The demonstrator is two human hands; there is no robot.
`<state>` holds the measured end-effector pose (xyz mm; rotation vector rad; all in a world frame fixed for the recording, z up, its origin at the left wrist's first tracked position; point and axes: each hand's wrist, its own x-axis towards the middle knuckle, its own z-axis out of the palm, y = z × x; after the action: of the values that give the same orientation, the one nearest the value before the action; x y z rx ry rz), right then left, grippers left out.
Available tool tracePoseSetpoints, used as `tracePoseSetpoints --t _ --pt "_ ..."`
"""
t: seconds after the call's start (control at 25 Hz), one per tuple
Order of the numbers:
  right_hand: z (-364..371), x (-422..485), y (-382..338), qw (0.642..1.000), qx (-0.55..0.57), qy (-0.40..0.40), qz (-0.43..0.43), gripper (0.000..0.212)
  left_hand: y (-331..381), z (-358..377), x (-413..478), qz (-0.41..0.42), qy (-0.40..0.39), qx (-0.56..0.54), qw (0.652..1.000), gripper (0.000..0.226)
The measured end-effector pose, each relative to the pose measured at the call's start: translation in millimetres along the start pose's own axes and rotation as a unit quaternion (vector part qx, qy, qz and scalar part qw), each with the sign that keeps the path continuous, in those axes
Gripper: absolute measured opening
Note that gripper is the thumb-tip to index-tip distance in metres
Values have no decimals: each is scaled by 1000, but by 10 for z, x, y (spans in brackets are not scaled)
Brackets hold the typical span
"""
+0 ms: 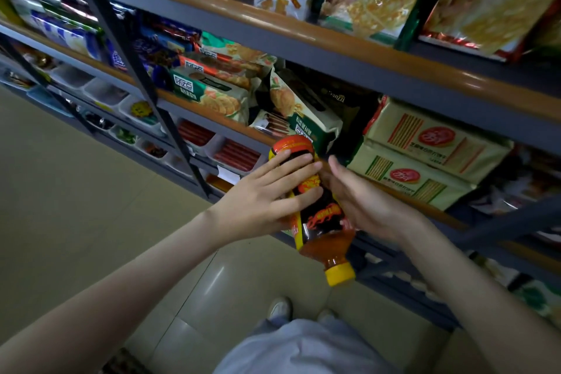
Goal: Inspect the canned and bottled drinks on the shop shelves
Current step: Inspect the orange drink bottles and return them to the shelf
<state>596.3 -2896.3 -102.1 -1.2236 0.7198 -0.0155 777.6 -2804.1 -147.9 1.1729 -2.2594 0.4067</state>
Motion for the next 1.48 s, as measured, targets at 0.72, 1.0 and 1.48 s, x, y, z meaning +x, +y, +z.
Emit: tracePoseSetpoints --t 0.72,1.0,1.48 --pt "-345 -705 -742 878 -139 220 -403 86 19 -813 1372 -364 -97 -368 850 76" --pt "-408 -1487 -1567 703 -331 327 -538 98 -150 -1369 2447 -170 -11 -445 879 68" --pt "-896 -2290 -2907 349 -480 555 -583 94 -684 -1947 3903 31 288 64 955 62"
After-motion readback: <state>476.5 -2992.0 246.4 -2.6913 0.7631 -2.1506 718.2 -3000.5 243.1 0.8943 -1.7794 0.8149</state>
